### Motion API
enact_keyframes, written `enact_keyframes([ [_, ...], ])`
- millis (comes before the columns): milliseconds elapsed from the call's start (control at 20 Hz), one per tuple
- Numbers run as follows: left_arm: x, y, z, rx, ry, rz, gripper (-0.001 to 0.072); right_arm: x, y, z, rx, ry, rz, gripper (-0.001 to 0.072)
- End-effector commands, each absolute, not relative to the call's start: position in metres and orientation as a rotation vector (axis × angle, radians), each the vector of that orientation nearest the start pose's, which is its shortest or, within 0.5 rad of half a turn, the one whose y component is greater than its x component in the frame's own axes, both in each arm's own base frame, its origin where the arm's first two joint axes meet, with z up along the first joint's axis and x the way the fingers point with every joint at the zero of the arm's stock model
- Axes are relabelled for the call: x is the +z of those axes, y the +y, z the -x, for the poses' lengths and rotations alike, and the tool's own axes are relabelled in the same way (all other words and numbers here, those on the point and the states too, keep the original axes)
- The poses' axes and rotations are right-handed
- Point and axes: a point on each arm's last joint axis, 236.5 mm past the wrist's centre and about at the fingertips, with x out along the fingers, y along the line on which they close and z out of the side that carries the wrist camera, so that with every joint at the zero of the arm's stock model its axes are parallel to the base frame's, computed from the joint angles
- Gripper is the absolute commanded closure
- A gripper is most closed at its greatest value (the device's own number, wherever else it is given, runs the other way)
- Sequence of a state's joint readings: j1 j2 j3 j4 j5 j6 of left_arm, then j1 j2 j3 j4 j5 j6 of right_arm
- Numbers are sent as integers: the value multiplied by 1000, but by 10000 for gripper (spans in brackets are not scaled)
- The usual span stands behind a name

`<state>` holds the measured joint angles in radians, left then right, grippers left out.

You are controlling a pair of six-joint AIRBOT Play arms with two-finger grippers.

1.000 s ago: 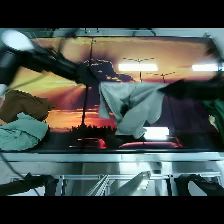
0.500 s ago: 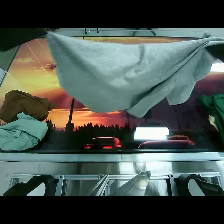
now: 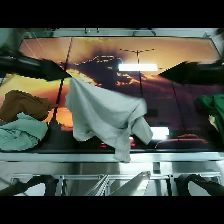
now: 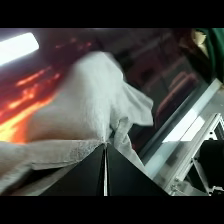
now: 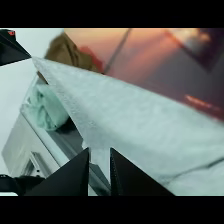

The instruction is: Fold the shirts.

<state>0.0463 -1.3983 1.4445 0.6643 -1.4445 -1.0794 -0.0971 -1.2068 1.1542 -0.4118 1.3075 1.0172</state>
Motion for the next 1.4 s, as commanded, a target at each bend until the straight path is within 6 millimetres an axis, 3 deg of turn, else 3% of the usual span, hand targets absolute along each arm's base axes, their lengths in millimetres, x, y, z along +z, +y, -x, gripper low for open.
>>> enact_keyframes([
  [0,50,-170,-431,-881,1168,396,693,60,182,-404,831,1064,-675,559],
  [50,43,-164,-440,-877,1187,416,540,46,180,-406,824,1099,-693,548],
  [100,41,-154,-450,-862,1207,447,316,37,175,-404,832,1122,-702,545],
  [150,41,-144,-455,-854,1231,476,112,30,169,-401,830,1148,-696,434],
  [200,43,-134,-454,-853,1269,508,-13,21,159,-397,813,1177,-662,279],
  [300,47,-122,-437,-867,1372,564,27,-1,132,-389,739,1247,-586,272],
  [350,46,-120,-425,-876,1420,586,139,-14,119,-384,697,1290,-536,273],
  [450,40,-127,-389,-891,1505,624,163,-34,104,-372,643,1368,-457,274],
  [600,15,-139,-323,-827,1634,627,162,-46,109,-365,672,1409,-429,274],
  [750,-37,-113,-245,-528,1852,471,160,-62,124,-358,718,1452,-405,274],
  [850,-57,-94,-207,-382,1938,378,159,-74,137,-351,744,1491,-393,275],
  [1000,-71,-91,-189,-301,1930,389,159,-89,153,-341,778,1547,-380,275],
  [1250,-97,-90,-208,-246,1827,412,162,-95,160,-336,793,1567,-370,276],
  [1350,-107,-104,-206,-321,1862,450,162,-95,160,-336,793,1567,-370,276],
])
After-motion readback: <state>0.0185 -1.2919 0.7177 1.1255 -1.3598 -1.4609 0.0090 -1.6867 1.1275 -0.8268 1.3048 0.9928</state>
